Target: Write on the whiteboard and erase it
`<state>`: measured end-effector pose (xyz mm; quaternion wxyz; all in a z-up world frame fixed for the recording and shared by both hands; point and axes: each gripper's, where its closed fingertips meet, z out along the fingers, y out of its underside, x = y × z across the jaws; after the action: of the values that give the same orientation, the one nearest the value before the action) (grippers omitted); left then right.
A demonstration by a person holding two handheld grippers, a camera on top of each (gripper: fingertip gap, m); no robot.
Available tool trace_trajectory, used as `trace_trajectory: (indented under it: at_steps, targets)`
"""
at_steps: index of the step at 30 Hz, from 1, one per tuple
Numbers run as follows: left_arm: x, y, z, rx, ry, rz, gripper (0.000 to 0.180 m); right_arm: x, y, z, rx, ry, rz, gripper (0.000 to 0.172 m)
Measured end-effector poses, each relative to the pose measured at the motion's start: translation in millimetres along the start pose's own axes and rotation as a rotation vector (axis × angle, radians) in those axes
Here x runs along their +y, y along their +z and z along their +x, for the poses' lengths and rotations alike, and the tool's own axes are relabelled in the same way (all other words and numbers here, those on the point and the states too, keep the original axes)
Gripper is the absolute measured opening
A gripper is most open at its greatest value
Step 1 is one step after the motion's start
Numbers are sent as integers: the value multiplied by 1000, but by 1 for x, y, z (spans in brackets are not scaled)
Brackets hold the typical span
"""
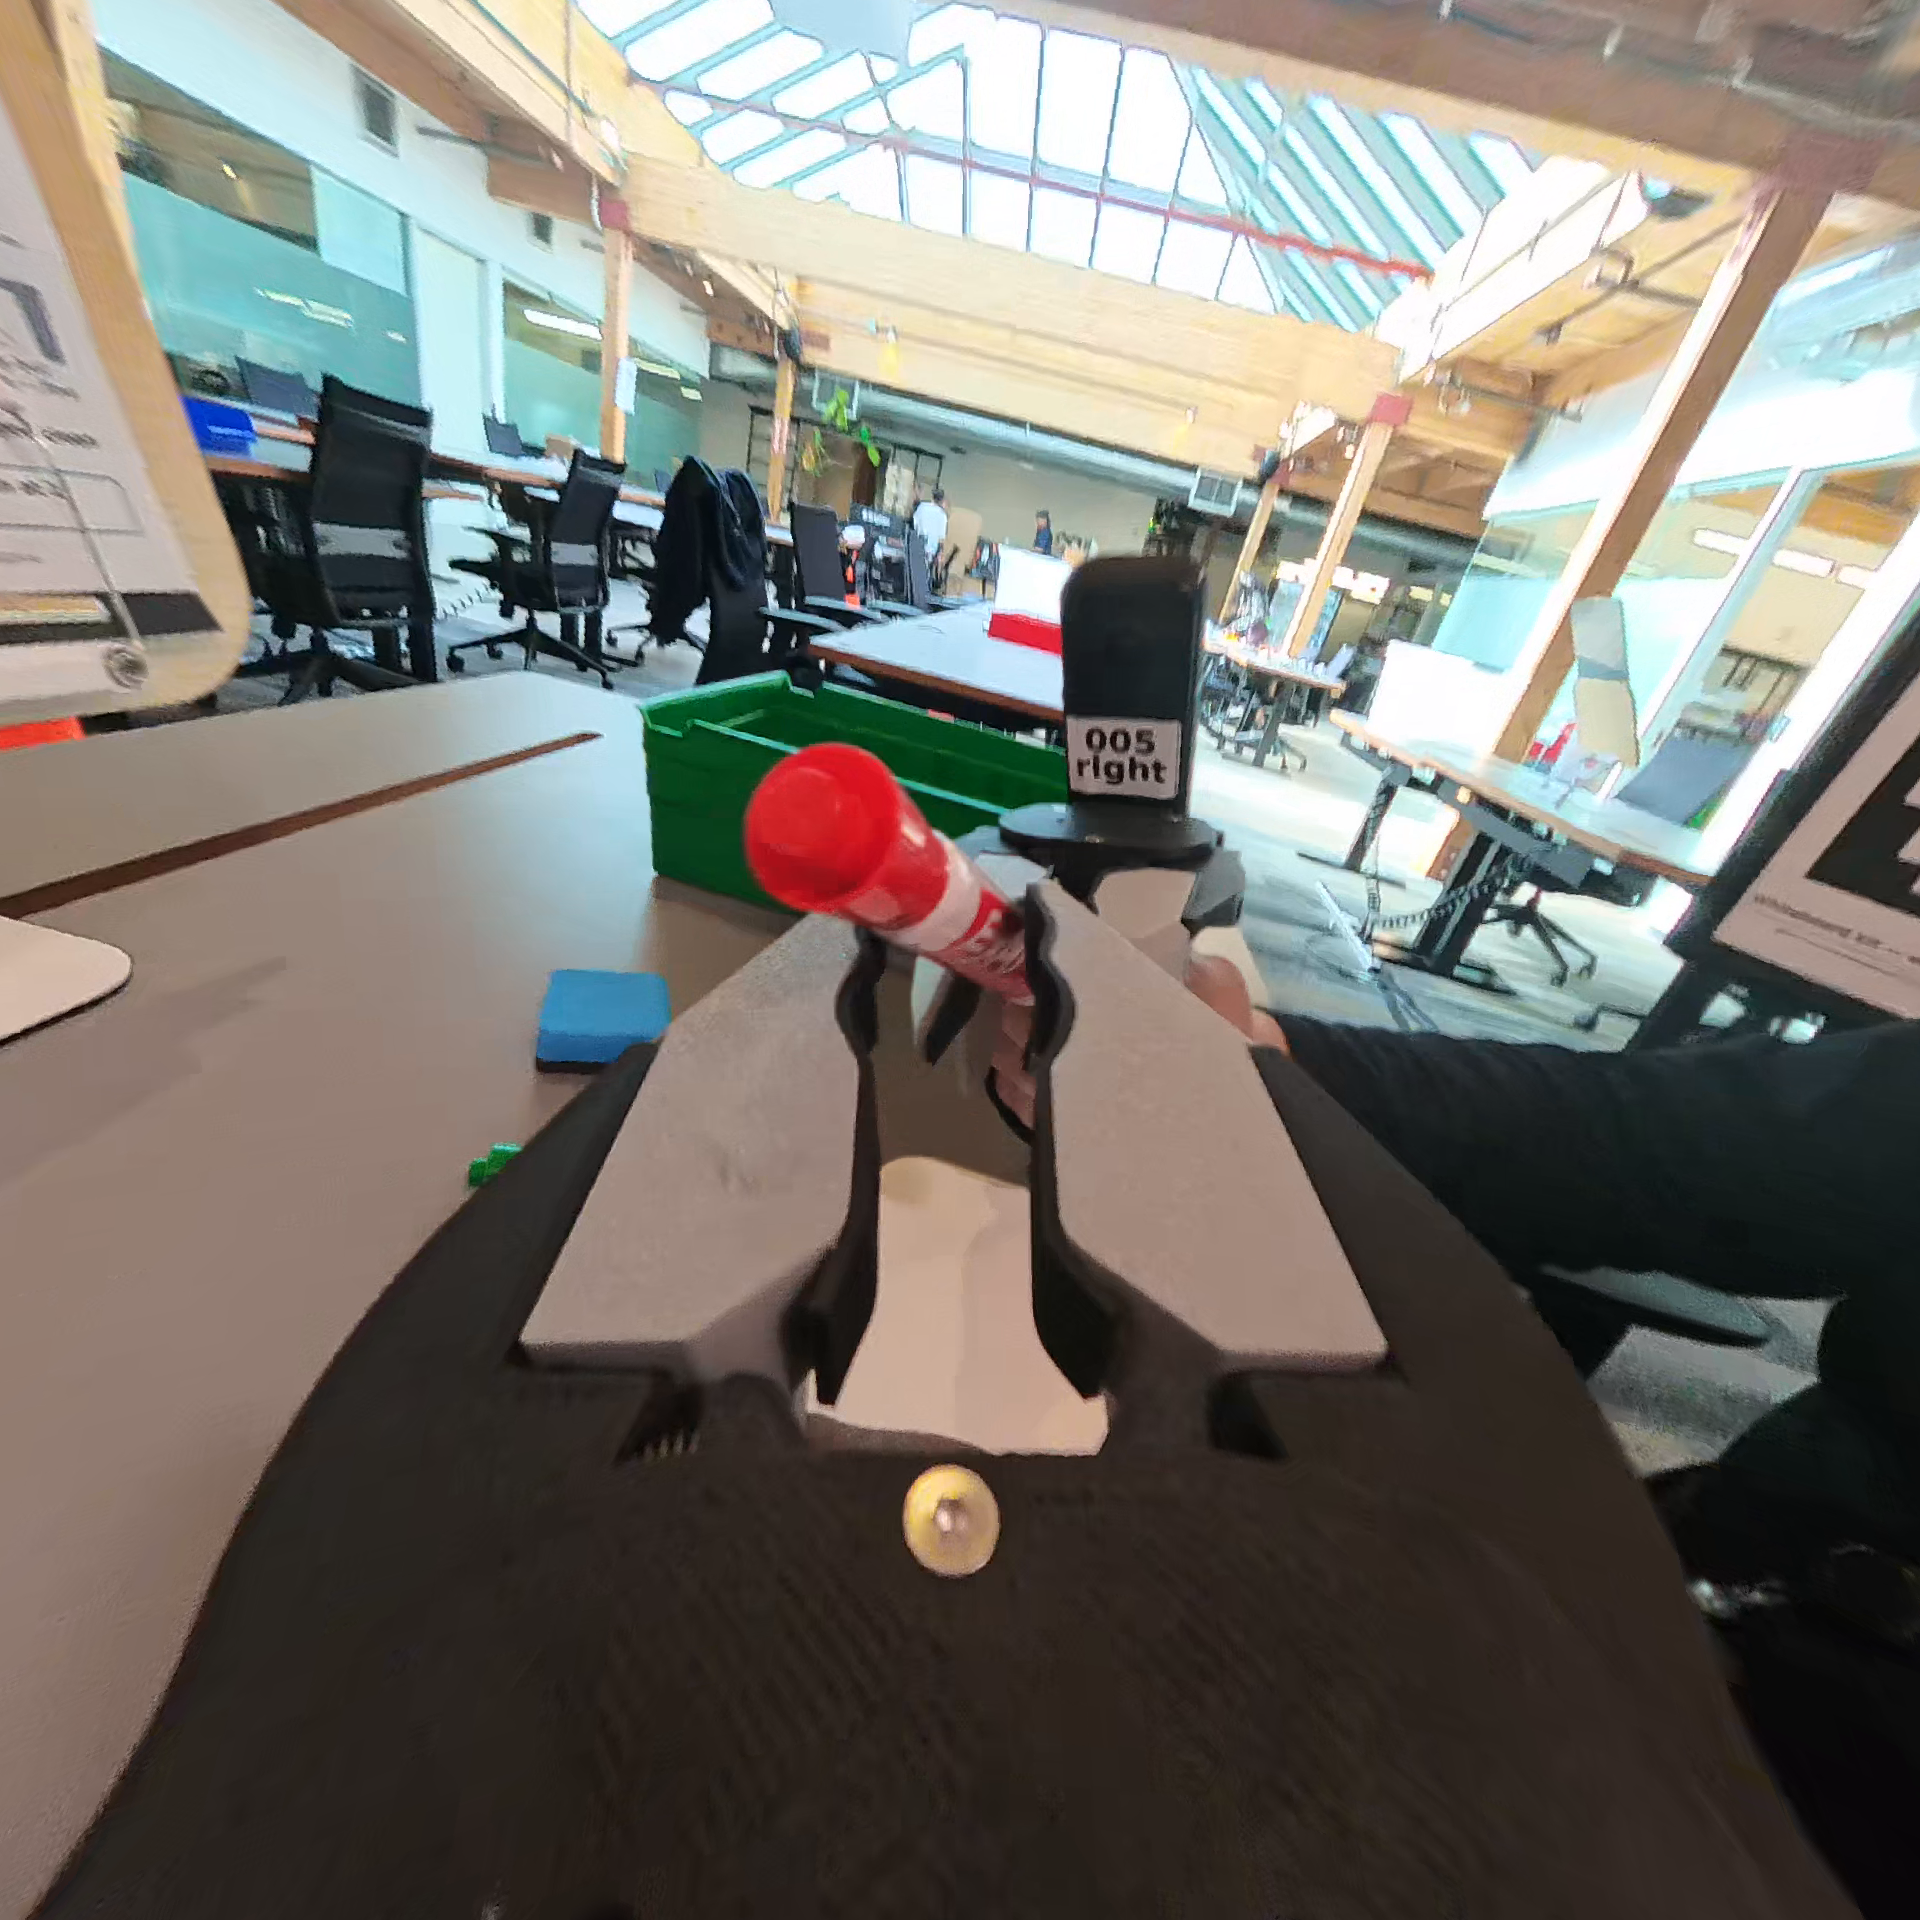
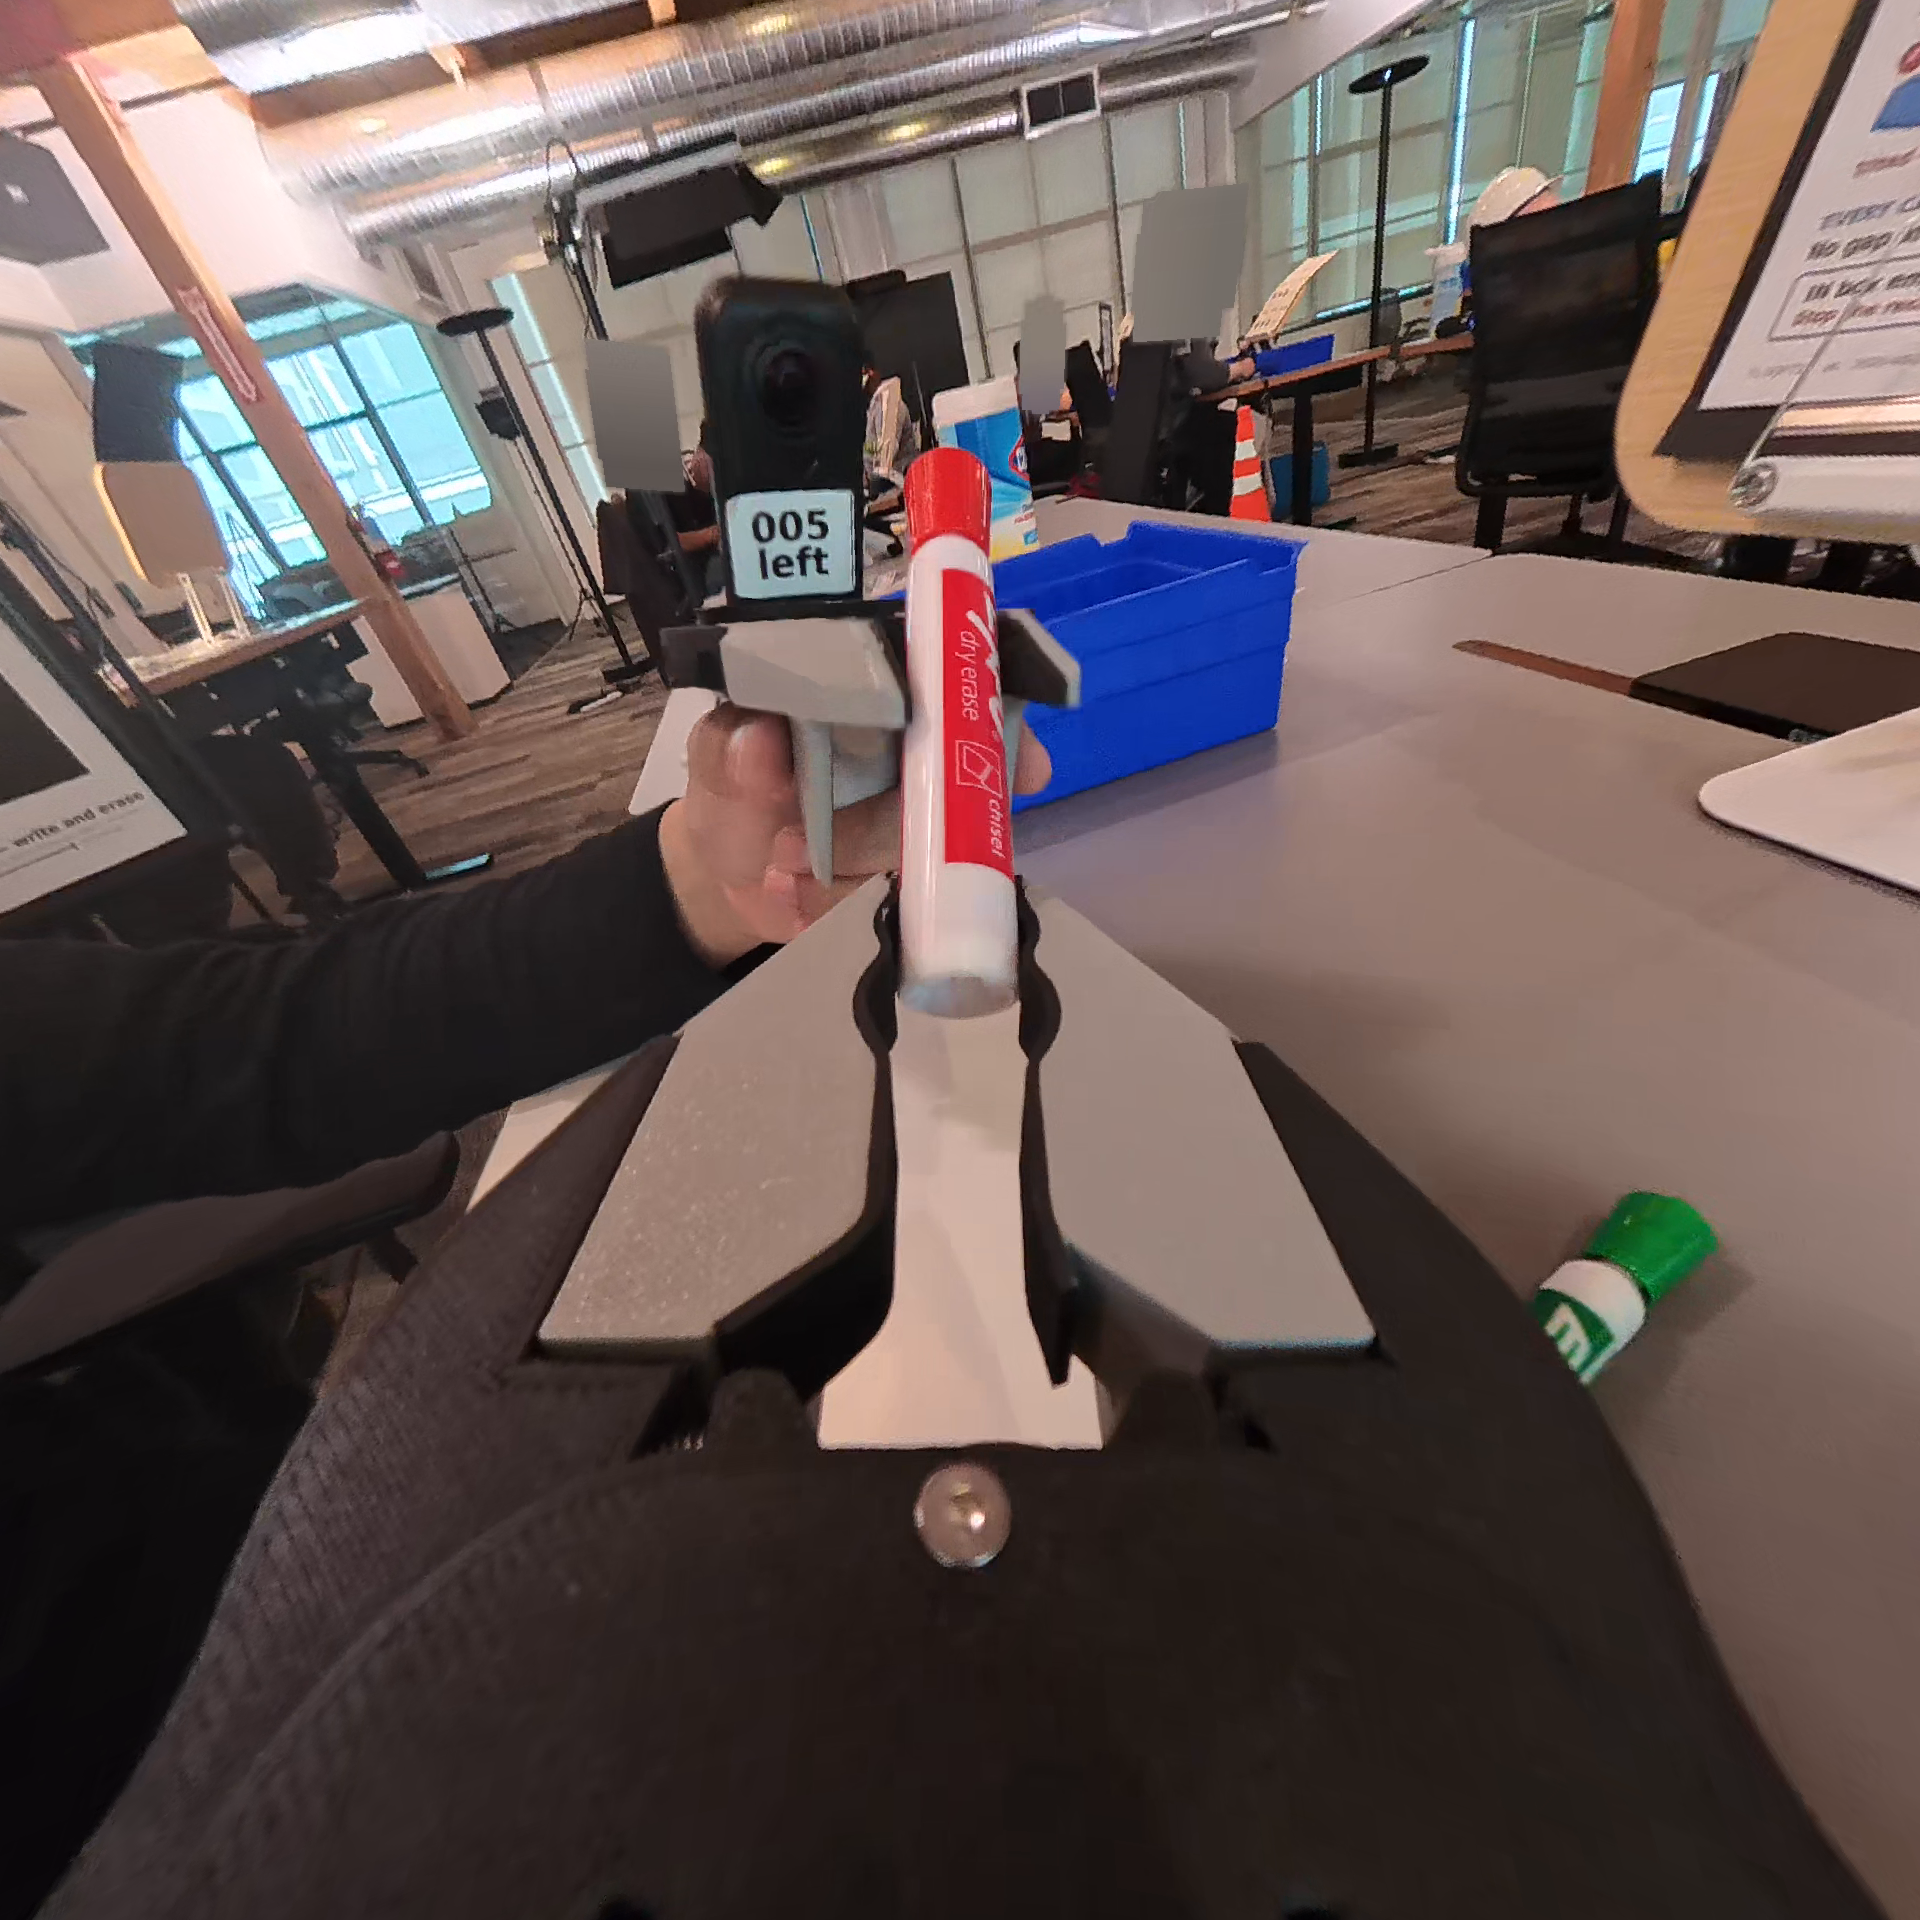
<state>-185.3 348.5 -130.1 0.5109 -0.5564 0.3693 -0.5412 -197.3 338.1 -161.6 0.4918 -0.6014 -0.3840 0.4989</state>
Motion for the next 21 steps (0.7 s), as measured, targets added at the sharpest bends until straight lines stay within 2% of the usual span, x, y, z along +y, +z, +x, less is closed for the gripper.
trace_trajectory:
  at_steps: [10, 16, 21]
  targets:
    - [-24, -23, -16, -33, -81, 128, 22, 3, -5, 3, -12, 33, -23, 17]
    - [-24, -26, -14, 0, -90, 128, 19, 4, -4, 2, -14, 29, -27, 17]
    - [-23, -22, -14, 28, -168, 156, 18, -18, -15, 7, -25, 96, 120, 18]
